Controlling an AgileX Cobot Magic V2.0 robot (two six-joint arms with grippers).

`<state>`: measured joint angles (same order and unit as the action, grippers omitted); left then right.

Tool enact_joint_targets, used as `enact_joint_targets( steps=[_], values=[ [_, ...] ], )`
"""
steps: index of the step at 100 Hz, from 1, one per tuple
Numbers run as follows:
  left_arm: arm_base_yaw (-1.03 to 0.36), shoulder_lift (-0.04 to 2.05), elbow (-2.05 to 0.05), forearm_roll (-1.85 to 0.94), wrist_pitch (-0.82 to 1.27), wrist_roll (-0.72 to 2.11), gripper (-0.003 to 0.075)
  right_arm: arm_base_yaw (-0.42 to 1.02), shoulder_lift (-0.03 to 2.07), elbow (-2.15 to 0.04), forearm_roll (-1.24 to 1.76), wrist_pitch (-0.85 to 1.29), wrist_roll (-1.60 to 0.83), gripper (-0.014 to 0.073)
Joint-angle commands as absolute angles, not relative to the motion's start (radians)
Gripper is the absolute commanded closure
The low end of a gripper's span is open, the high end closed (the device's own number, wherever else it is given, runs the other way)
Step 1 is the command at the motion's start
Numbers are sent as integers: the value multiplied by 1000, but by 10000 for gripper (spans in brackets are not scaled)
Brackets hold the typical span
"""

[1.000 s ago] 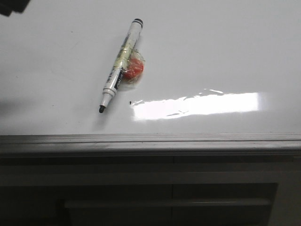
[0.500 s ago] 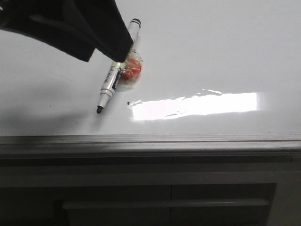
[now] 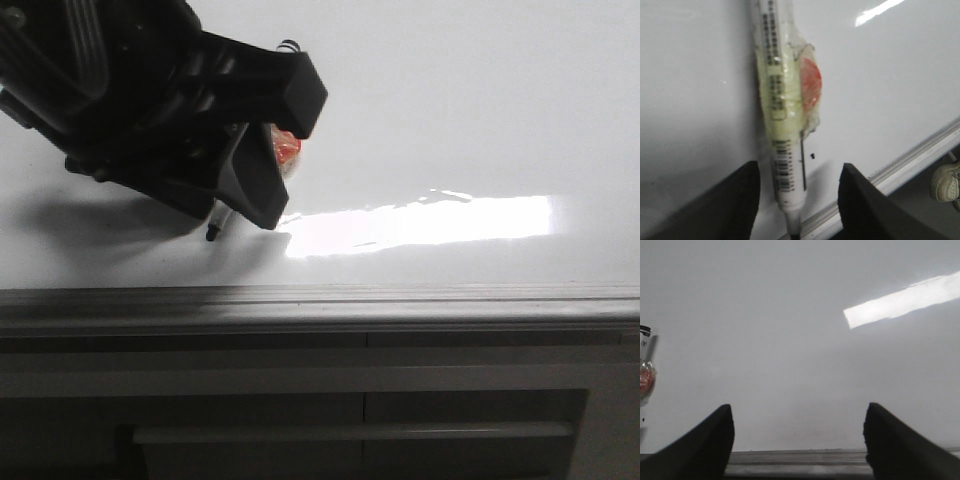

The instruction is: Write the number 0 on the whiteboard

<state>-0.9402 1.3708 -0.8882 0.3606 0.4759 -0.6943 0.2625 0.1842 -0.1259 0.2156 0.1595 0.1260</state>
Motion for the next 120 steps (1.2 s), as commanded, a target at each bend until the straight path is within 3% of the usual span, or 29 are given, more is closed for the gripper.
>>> enact_joint_targets(
  steps=[1,15,32,43,69,96,120],
  values=[
    [-938,1366,-919,372,424,-705,394,257,201,-164,205,90,122,120],
    [-938,1388,-919,379,424,-705,490,257,201,-164,205,90,122,120],
    [-941,1395,-919,385,426,-701,743,257,201,-166,205,90,122,120],
    [-969,1375,-919,386,426,-683,740,257,201,-202,205,113,98,121],
    [-1125,1274,-919,477,440,-468,740,331,232,-451,205,325,-210,121],
    [-1290,1157,-921,572,517,-55,740,580,381,-669,331,612,-502,120],
    [-1327,1094,-921,572,537,20,739,805,464,-699,411,614,-709,120]
  ],
)
